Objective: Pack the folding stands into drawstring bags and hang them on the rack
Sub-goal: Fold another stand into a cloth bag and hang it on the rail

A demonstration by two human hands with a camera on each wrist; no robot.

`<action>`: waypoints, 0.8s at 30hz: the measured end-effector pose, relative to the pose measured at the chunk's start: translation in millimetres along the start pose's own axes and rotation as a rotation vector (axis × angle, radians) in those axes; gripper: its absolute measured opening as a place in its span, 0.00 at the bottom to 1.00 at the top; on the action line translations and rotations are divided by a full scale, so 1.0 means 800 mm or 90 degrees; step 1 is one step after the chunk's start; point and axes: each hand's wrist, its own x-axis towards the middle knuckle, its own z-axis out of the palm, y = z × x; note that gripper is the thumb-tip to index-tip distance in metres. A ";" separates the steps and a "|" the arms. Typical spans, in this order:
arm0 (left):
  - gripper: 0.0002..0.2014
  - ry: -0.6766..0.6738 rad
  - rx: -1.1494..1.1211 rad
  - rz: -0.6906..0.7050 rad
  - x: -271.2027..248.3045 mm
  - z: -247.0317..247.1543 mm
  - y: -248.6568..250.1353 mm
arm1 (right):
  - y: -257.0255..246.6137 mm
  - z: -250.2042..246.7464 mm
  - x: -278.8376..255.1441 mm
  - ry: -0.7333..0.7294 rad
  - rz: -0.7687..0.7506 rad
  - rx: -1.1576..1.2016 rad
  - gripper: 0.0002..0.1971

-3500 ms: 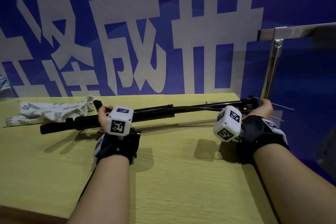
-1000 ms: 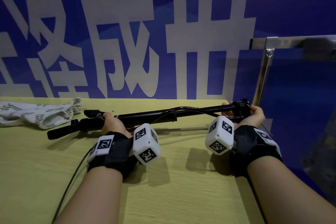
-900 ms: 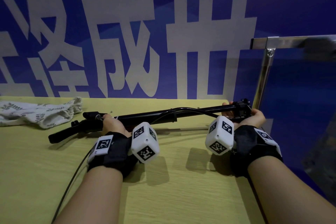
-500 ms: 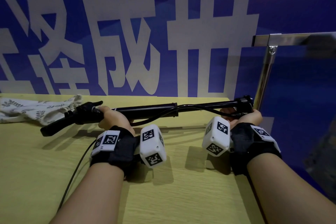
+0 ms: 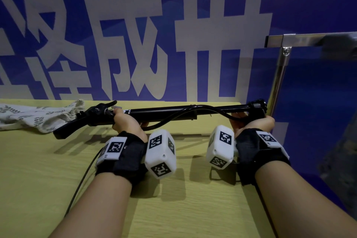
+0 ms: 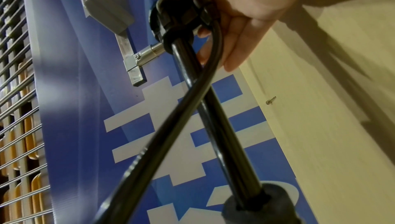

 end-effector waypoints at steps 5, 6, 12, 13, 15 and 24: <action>0.26 -0.063 -0.003 -0.031 -0.003 0.000 -0.005 | -0.003 0.001 -0.007 0.001 0.021 -0.027 0.18; 0.26 -0.075 -0.001 -0.030 -0.004 0.000 -0.005 | -0.003 0.001 -0.007 -0.003 0.026 -0.039 0.19; 0.19 -0.135 0.007 -0.033 -0.012 0.003 -0.002 | 0.003 -0.003 0.003 -0.027 0.063 -0.121 0.20; 0.15 -0.139 0.010 -0.036 -0.013 0.003 -0.002 | 0.004 -0.002 0.005 -0.030 0.073 -0.135 0.20; 0.11 -0.148 0.009 -0.049 -0.016 0.003 -0.002 | 0.004 0.000 0.003 -0.036 0.084 -0.166 0.18; 0.07 -0.195 0.023 -0.081 -0.023 0.004 -0.001 | 0.007 0.000 -0.011 -0.088 0.101 -0.230 0.16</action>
